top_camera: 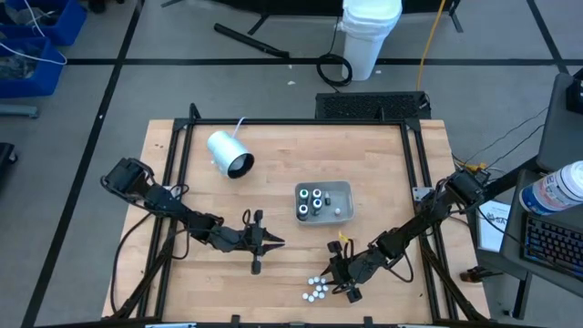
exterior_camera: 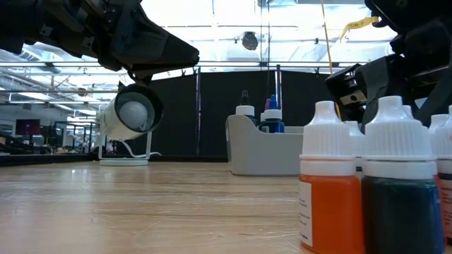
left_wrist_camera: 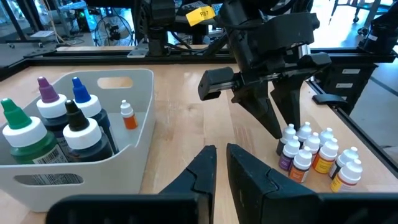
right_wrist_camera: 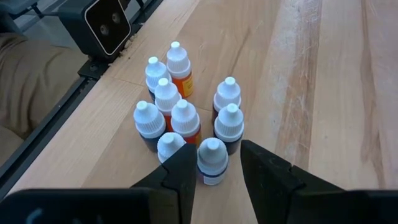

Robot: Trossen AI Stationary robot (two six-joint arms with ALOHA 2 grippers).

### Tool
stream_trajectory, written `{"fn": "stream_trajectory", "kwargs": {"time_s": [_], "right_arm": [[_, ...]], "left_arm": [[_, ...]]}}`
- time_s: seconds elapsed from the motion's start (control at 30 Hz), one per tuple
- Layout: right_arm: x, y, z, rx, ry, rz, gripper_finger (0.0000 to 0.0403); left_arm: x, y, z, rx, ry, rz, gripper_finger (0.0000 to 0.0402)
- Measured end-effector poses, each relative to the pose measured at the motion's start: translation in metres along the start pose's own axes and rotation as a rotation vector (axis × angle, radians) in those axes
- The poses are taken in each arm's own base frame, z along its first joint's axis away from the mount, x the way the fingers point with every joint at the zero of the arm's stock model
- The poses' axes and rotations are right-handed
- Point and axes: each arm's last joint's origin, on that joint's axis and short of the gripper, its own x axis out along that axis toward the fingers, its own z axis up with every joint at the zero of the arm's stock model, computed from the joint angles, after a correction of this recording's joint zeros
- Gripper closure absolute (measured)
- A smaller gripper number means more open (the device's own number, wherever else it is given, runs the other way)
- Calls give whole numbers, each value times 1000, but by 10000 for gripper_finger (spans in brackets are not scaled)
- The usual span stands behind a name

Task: Pick & Place food coloring
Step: Put the small black food coloring bottle into the gray bin

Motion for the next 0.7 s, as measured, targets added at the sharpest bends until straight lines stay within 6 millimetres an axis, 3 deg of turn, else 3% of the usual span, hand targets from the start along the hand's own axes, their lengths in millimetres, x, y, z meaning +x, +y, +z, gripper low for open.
{"fn": "stream_trajectory", "kwargs": {"time_s": [0.2, 0.7], "right_arm": [[0, 0, 0, 0, 0, 0, 292], [0, 0, 0, -26, -4, 2, 359]], "left_arm": [[0, 0, 0, 0, 0, 0, 355], [0, 0, -1, 3, 7, 1, 355]]}}
